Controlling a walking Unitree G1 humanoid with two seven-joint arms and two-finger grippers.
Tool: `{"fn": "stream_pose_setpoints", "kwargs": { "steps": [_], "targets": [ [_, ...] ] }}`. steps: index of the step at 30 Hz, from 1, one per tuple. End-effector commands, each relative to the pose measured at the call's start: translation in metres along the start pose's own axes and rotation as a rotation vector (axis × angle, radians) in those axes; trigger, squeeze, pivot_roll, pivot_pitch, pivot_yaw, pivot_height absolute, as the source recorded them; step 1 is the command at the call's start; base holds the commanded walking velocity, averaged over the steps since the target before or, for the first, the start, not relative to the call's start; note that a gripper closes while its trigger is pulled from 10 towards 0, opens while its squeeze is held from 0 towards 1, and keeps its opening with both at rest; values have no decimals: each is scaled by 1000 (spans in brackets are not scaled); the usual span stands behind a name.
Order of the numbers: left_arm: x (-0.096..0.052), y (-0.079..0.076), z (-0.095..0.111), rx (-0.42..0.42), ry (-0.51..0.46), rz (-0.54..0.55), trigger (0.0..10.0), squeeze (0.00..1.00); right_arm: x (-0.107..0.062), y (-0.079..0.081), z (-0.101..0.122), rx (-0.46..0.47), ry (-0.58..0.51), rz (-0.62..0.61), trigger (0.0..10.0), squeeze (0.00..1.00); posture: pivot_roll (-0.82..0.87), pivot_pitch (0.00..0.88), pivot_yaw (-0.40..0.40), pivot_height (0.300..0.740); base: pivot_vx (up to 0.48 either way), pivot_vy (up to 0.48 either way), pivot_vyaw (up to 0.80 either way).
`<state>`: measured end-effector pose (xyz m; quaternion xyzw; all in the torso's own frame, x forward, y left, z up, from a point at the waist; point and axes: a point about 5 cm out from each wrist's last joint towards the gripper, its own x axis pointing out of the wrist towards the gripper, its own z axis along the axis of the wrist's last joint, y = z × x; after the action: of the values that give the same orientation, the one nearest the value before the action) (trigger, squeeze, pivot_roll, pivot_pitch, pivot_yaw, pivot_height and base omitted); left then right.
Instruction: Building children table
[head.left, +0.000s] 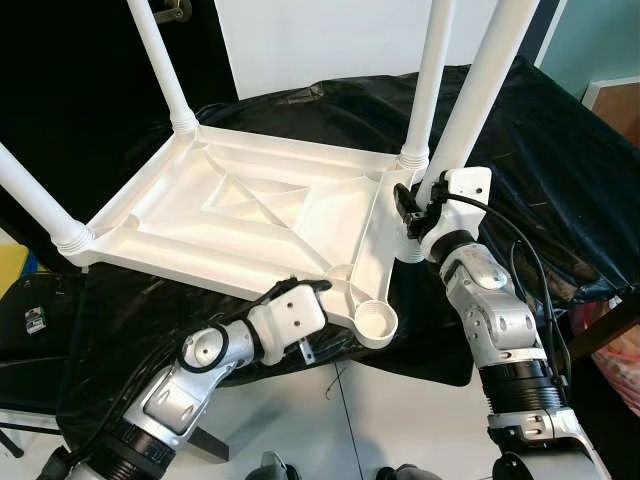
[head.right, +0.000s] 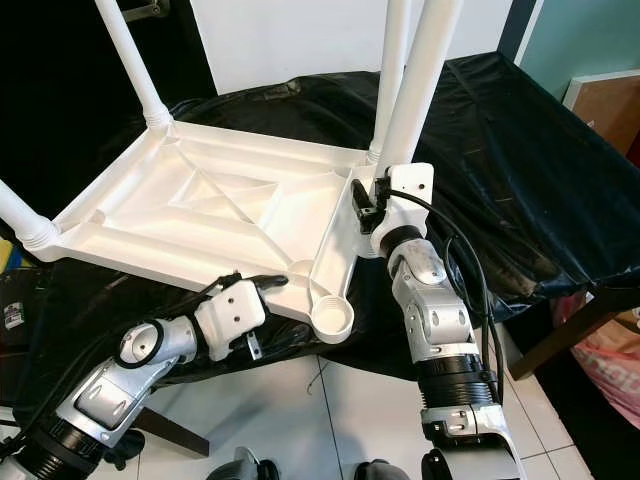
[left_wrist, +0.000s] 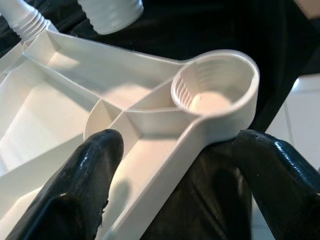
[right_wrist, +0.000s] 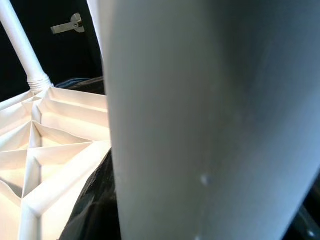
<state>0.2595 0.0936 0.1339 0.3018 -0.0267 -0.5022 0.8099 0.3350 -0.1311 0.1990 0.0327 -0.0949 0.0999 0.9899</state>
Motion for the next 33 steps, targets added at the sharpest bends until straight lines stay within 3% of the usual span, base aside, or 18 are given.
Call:
{"fn": "stream_pose_setpoints", "kwargs": {
  "steps": [1,8,9,11,12,18,21,27,33],
  "targets": [
    [1,-3,-10,48,57,-22,10000,0,0,0,3,-9,-20,3,10000,0,-4,96,17,740,0,0,0],
    [8,8,-24,134,180,35,10000,0,1,0,3,-10,-18,2,10000,0,-4,95,13,740,0,0,0],
    [12,16,-27,166,218,81,10000,0,2,1,3,-9,-17,4,10000,0,-4,95,12,740,0,0,0],
    [12,16,-27,166,218,81,10000,0,2,1,3,-9,-17,4,10000,0,-4,95,12,740,0,0,0],
    [17,26,-28,171,238,130,10000,0,3,2,3,-8,-17,6,10000,0,-6,93,12,740,0,0,0],
    [42,60,-9,107,182,318,10000,0,3,2,4,-5,-21,4,10000,0,-15,90,18,740,0,0,0],
    [46,63,-7,106,180,334,10000,0,3,2,4,-4,-22,3,10000,0,-15,90,18,740,0,0,0],
    [67,76,7,108,154,390,10000,0,1,1,5,-5,-28,-7,10000,0,-36,90,30,740,0,0,0],
    [68,74,8,100,138,375,10000,0,-4,1,4,-14,-33,8,10000,0,-42,93,34,740,0,0,0]
  ]
}}
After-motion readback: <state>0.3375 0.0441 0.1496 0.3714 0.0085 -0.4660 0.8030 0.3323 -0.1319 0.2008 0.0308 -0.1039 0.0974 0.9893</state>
